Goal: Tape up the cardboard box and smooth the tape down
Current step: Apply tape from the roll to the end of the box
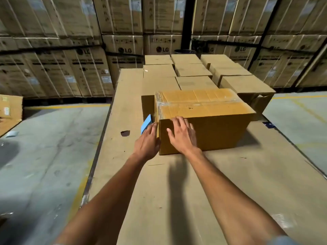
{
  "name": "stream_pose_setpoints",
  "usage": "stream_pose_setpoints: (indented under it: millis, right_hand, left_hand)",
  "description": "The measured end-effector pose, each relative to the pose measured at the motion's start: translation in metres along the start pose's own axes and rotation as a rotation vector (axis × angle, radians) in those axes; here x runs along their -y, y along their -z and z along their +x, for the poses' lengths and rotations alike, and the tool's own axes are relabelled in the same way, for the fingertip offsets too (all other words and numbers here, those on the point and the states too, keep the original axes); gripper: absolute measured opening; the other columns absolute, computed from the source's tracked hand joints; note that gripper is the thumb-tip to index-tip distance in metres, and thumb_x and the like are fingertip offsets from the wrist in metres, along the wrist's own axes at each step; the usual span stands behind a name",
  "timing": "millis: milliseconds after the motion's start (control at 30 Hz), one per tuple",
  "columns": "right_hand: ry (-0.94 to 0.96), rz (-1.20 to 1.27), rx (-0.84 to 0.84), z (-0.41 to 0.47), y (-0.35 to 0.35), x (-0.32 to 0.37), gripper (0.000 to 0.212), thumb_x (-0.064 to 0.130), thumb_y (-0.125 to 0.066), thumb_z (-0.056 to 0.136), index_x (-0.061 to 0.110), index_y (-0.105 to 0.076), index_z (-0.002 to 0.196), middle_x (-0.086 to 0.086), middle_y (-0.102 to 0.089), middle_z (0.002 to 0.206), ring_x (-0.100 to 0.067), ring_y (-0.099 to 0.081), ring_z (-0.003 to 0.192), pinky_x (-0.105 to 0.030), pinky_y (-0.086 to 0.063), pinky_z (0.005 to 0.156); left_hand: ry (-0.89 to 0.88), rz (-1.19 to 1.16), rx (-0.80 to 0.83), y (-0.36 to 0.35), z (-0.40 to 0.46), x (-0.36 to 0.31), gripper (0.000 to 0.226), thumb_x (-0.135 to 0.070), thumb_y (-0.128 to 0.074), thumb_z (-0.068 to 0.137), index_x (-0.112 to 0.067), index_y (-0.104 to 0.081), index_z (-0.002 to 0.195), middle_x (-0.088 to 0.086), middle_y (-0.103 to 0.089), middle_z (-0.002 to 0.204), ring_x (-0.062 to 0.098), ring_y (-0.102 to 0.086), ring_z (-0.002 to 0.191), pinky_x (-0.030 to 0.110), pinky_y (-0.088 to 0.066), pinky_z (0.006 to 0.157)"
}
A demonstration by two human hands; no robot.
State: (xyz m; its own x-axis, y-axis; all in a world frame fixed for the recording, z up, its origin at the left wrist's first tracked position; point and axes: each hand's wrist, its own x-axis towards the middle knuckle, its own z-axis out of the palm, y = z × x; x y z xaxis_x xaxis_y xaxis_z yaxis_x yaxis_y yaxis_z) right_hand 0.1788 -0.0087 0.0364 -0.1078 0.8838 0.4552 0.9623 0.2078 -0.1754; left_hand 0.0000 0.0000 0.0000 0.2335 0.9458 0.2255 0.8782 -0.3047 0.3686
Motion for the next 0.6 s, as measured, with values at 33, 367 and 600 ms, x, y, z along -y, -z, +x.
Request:
stream_pose_setpoints:
  millis: [33,367,600]
  right_hand:
    - [0.003,-0.015,0.037,0.005,-0.002,0.005,0.051,0.045,-0.053,0.103,0.020,-0.048,0.147,-0.006,-0.053,0.149,-0.023,-0.053,0.133,-0.044,-0.046,0.108]
    - [-0.058,-0.106,0.245,0.026,-0.017,0.016,0.068,0.033,-0.056,0.105,0.020,-0.026,0.165,-0.007,-0.023,0.173,-0.026,-0.019,0.161,-0.048,-0.015,0.132]
    - [-0.089,-0.107,0.088,0.019,-0.009,0.008,0.038,0.026,-0.050,0.105,0.018,-0.053,0.142,-0.006,-0.057,0.146,-0.025,-0.053,0.135,-0.046,-0.043,0.112]
  left_hand:
    - [-0.012,-0.020,0.021,0.000,0.005,0.003,0.083,-0.028,-0.064,0.104,-0.019,-0.016,0.171,0.006,-0.030,0.176,0.033,-0.047,0.151,0.053,-0.059,0.104]
    - [-0.051,-0.281,0.133,-0.007,0.013,0.019,0.100,-0.011,-0.065,0.092,-0.020,-0.008,0.174,0.006,-0.023,0.180,0.030,-0.028,0.163,0.050,-0.033,0.130]
    - [-0.137,-0.313,0.070,-0.007,-0.005,0.006,0.092,-0.015,-0.051,0.088,-0.020,-0.019,0.174,0.004,-0.035,0.175,0.024,-0.027,0.160,0.052,-0.046,0.120]
